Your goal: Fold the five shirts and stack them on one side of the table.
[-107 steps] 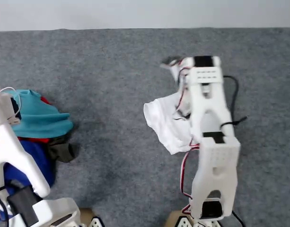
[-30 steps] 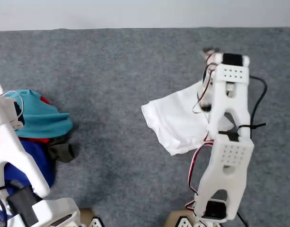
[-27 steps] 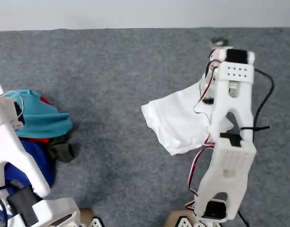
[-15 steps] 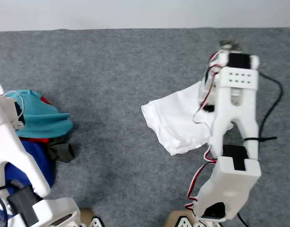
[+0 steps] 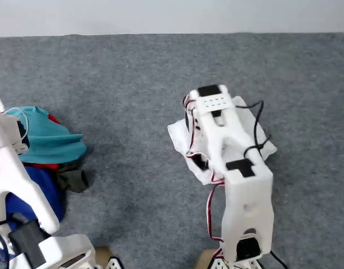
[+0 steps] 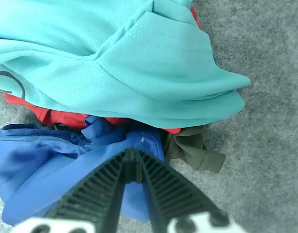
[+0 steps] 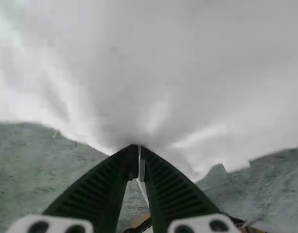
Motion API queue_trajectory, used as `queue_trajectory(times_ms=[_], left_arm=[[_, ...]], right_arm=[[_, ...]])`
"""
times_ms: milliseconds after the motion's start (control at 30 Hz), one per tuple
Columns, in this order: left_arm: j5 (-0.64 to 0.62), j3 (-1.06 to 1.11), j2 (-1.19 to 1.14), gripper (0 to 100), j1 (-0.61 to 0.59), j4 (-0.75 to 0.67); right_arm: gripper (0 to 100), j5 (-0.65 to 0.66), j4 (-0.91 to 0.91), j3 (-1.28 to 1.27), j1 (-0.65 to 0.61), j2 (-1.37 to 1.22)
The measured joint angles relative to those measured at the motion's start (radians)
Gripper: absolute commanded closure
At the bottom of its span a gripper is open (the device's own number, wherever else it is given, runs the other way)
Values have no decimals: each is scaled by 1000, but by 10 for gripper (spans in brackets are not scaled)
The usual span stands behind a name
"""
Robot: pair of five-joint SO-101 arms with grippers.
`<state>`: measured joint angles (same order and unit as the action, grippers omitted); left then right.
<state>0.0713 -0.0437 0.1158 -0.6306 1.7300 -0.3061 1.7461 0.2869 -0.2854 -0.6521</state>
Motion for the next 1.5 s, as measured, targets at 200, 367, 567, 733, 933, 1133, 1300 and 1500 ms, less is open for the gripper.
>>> queue_trajectory(times_ms=[200, 367, 567, 733, 933, 1133, 1300, 1500], left_arm=[[0, 0, 0, 995, 0, 0], [0, 0, 0, 995, 0, 0], [26, 0, 0, 995, 0, 0], [29, 0, 0, 995, 0, 0], [29, 0, 0, 995, 0, 0], [29, 0, 0, 995, 0, 0], [29, 0, 0, 995, 0, 0], [29, 0, 0, 995, 0, 0]], right_arm=[[990, -6, 8, 2, -57, -37], [990, -6, 8, -40, -127, 35], [990, -9, 8, -44, -132, 270], [989, -12, 8, -44, -81, 374], [989, -12, -12, -44, -11, 394], [989, -12, -315, -44, 20, 370], [989, 61, -545, -44, -32, 218], [989, 77, -612, -44, -104, 87]])
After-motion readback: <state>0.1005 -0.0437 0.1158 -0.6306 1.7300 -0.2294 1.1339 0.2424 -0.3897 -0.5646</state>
